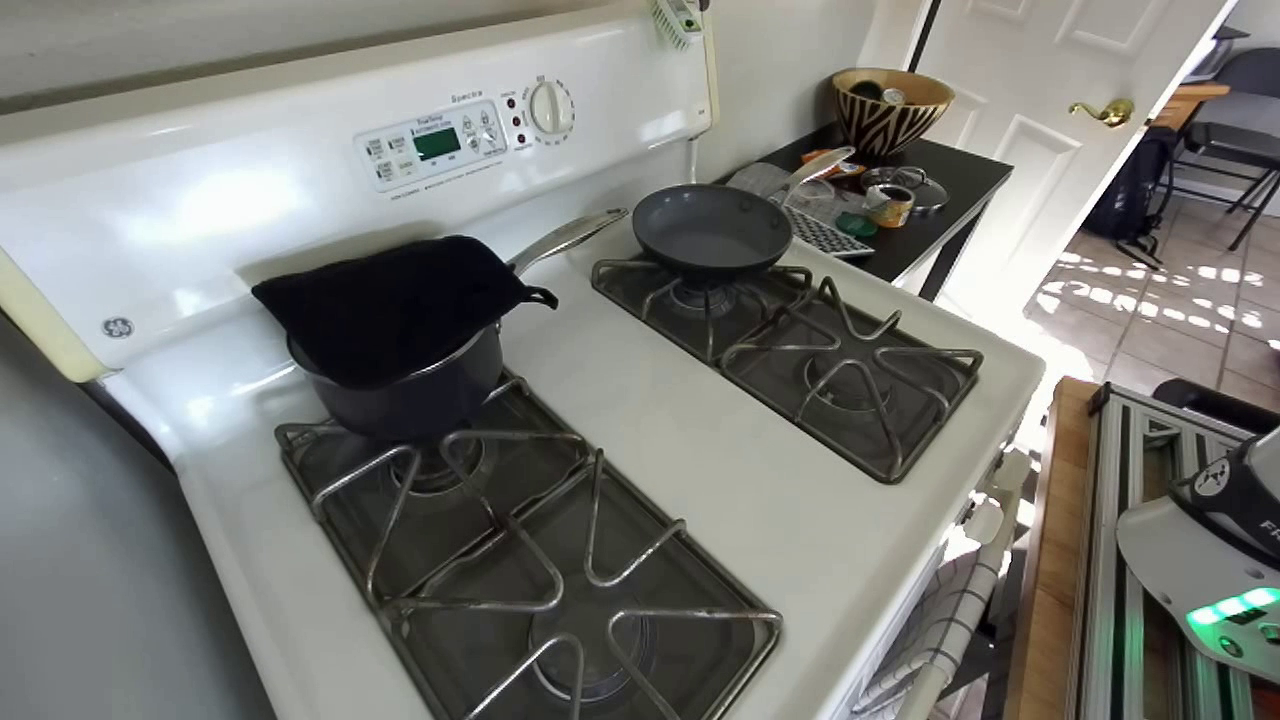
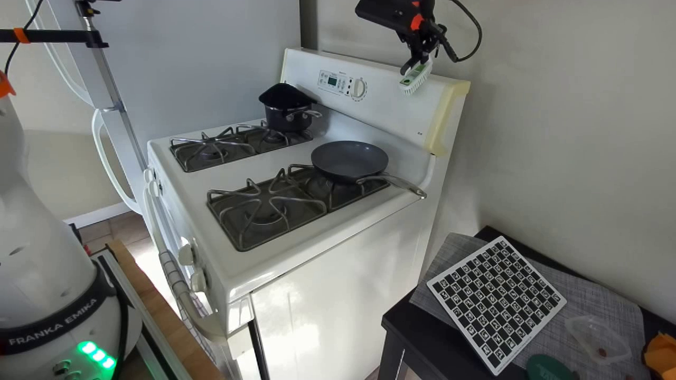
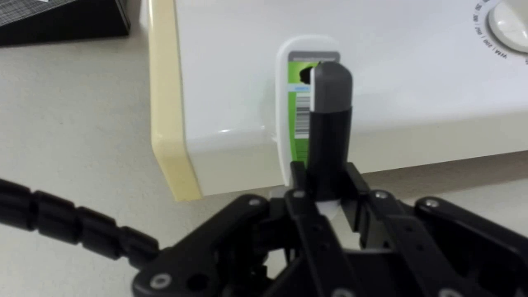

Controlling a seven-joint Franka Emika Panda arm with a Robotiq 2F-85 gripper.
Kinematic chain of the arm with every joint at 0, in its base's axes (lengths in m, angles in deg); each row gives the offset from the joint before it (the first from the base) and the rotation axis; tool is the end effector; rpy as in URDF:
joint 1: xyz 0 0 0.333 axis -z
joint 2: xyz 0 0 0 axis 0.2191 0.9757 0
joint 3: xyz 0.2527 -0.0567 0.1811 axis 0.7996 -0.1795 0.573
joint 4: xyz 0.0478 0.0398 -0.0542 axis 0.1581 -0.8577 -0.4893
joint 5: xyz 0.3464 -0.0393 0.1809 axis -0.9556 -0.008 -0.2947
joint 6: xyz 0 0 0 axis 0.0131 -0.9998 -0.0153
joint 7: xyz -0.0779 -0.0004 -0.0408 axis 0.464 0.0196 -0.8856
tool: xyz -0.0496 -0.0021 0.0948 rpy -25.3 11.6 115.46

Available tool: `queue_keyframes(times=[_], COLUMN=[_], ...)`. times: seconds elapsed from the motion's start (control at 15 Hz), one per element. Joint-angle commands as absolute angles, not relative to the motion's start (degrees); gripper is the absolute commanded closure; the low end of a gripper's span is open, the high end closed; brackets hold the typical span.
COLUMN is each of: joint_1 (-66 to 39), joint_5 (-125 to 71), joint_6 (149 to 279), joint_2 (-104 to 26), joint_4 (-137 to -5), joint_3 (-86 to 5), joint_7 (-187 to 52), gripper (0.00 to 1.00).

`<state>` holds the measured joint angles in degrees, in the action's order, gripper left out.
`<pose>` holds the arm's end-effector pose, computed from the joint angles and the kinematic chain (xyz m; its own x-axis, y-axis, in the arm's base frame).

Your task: Brush the top of the stove.

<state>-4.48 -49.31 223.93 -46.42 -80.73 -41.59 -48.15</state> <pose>0.6327 -0.1470 0.5345 0.7922 -0.2059 0.5744 -0.1364 -0.9773 -0.1621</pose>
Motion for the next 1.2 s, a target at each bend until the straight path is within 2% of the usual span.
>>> queue_keyframes(times=[0.0, 1.13], joint_1=[-5.3, -10.2], joint_5=[-48.4, -45.5], joint_6=[223.8, 224.4], joint_2=[-45.5, -40.3], joint_4=[-80.2, -75.4], joint_3=[-40.3, -36.5], joint_7=[-51.0, -59.6], gripper=[0.96, 0.96])
